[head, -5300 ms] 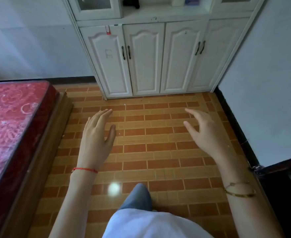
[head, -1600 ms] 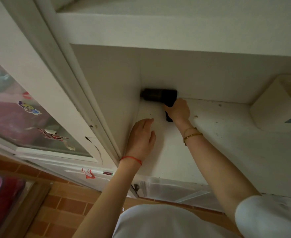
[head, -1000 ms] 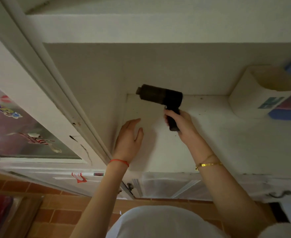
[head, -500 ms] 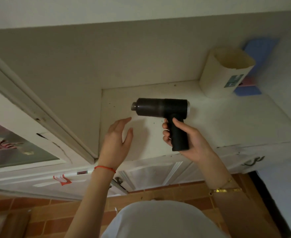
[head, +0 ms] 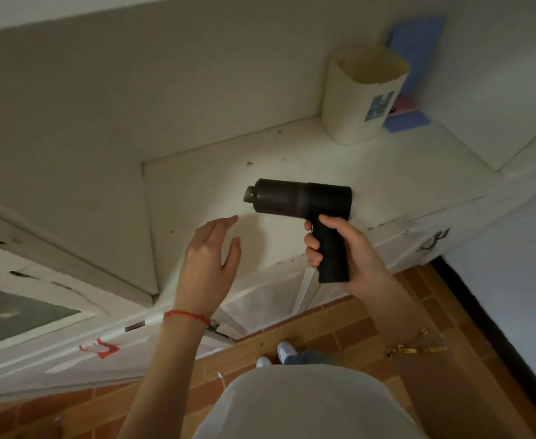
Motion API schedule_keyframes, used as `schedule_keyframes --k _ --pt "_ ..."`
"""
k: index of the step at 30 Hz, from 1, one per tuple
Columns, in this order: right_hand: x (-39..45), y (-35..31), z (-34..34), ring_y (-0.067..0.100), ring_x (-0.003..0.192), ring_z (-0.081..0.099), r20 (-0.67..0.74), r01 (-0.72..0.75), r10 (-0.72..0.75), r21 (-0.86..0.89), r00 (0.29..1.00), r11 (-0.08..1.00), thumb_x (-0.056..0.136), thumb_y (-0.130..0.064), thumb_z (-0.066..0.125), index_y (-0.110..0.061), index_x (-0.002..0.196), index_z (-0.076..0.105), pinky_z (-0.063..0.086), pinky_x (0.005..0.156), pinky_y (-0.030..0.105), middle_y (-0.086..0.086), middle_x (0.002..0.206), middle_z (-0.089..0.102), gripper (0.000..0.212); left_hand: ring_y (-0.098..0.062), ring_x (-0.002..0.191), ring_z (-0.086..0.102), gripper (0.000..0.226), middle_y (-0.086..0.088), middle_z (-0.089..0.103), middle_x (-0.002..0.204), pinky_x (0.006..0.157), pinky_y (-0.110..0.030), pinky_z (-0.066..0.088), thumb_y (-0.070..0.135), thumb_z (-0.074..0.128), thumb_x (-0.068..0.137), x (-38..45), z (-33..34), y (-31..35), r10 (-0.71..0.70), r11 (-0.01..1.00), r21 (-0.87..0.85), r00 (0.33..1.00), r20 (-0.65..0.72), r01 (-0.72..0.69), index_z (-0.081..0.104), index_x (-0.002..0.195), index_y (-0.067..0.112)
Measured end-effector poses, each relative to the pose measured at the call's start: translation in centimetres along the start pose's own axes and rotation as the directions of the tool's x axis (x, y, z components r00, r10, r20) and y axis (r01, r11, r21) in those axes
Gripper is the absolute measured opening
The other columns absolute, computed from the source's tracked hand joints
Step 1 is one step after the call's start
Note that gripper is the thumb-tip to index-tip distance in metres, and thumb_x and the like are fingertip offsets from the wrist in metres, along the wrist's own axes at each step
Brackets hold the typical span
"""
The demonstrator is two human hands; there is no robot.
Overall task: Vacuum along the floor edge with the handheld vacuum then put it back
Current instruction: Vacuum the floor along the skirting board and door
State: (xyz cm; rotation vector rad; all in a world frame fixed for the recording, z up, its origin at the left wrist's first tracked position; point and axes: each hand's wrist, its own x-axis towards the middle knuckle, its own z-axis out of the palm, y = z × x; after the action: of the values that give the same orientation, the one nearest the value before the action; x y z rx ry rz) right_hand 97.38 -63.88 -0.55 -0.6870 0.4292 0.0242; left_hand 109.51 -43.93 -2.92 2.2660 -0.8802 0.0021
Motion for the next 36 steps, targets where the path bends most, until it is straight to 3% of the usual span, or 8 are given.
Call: schedule_keyframes --k 5,11,16,19,23,26,31,36 --pt "-4.8 1.3 -2.6 0.014 0.055 0.054 -0.219 0.079 -0.078 -0.006 0.973 0.997 0.093 -0.029 0.054 -0.009 0.09 0.055 0.05 0.055 0.023 0.005 0.071 0.055 0.02 -0.027 0.108 0.062 0.03 -0.011 0.066 0.119 0.098 -0.044 0.051 0.018 0.056 0.098 0.3 2.9 1.7 0.145 0.988 0.035 0.975 0.171 -0.153 0.061 0.127 0.01" --pt "-12.6 3.2 -6.8 0.015 0.059 0.056 -0.456 0.249 -0.213 0.02 0.864 0.968 0.092 -0.026 0.055 -0.008 0.092 0.057 0.051 0.056 0.023 0.006 0.074 0.056 0.017 -0.027 0.109 0.064 0.043 -0.009 0.067 0.12 0.096 -0.05 0.052 0.036 0.042 0.098 0.0 7.9 6.5 0.359 0.932 -0.076 0.864 0.353 -0.356 0.062 0.126 0.01" --pt "-19.0 4.7 -10.7 0.015 0.059 0.057 -0.621 0.318 -0.206 0.074 0.756 0.945 0.086 -0.029 0.061 -0.01 0.092 0.06 0.051 0.055 0.023 0.005 0.074 0.059 0.02 -0.022 0.113 0.063 0.035 -0.005 0.066 0.126 0.101 -0.048 0.05 0.036 0.048 0.1 -2.7 12.4 12.1 0.373 0.926 -0.155 0.771 0.517 -0.344 0.06 0.129 0.019" --pt "-23.2 5.2 -13.3 0.015 0.06 0.057 -0.687 0.367 -0.218 0.077 0.693 0.927 0.082 -0.03 0.063 -0.01 0.092 0.061 0.051 0.056 0.023 0.004 0.075 0.061 0.022 -0.019 0.112 0.061 0.053 -0.003 0.064 0.127 0.101 -0.045 0.05 0.051 0.037 0.094 -4.9 15.0 16.3 0.368 0.927 -0.175 0.719 0.589 -0.331 0.06 0.129 0.019" --pt "-29.5 5.2 -17.3 0.015 0.062 0.057 -0.751 0.432 -0.221 0.093 0.622 0.897 0.081 -0.031 0.067 -0.011 0.09 0.064 0.05 0.059 0.025 0.005 0.077 0.062 0.021 -0.008 0.098 0.059 0.055 0.0 0.067 0.115 0.091 -0.028 0.049 0.051 0.031 0.093 -7.2 19.1 21.4 0.472 0.878 -0.255 0.638 0.609 -0.406 0.062 0.124 0.018" --pt "-34.2 4.3 -20.2 0.015 0.062 0.058 -0.805 0.452 -0.216 0.071 0.552 0.889 0.077 -0.031 0.068 -0.011 0.09 0.064 0.05 0.059 0.024 0.005 0.075 0.063 0.024 -0.019 0.1 0.064 0.044 -0.003 0.067 0.114 0.091 -0.037 0.053 0.04 0.037 0.096 -8.8 22.4 25.2 0.508 0.856 -0.288 0.595 0.622 -0.43 0.062 0.123 0.016" --pt "-40.0 2.1 -24.4 0.015 0.064 0.058 -0.837 0.503 -0.236 0.053 0.494 0.863 0.082 -0.028 0.065 -0.01 0.095 0.061 0.05 0.062 0.025 0.004 0.076 0.063 0.022 -0.024 0.101 0.065 0.024 -0.008 0.069 0.113 0.091 -0.035 0.05 0.017 0.056 0.099 -10.8 27.2 31.5 0.546 0.835 -0.305 0.615 0.569 -0.458 0.065 0.121 0.011" --pt "-42.5 -0.6 -28.0 0.015 0.064 0.058 -0.838 0.528 -0.258 0.042 0.481 0.848 0.084 -0.03 0.064 -0.011 0.093 0.061 0.049 0.065 0.026 0.004 0.075 0.063 0.021 -0.022 0.106 0.064 0.028 -0.008 0.068 0.117 0.096 -0.034 0.05 0.019 0.052 0.099 -11.0 29.8 36.3 0.564 0.824 -0.333 0.606 0.561 -0.459 0.065 0.121 0.009"
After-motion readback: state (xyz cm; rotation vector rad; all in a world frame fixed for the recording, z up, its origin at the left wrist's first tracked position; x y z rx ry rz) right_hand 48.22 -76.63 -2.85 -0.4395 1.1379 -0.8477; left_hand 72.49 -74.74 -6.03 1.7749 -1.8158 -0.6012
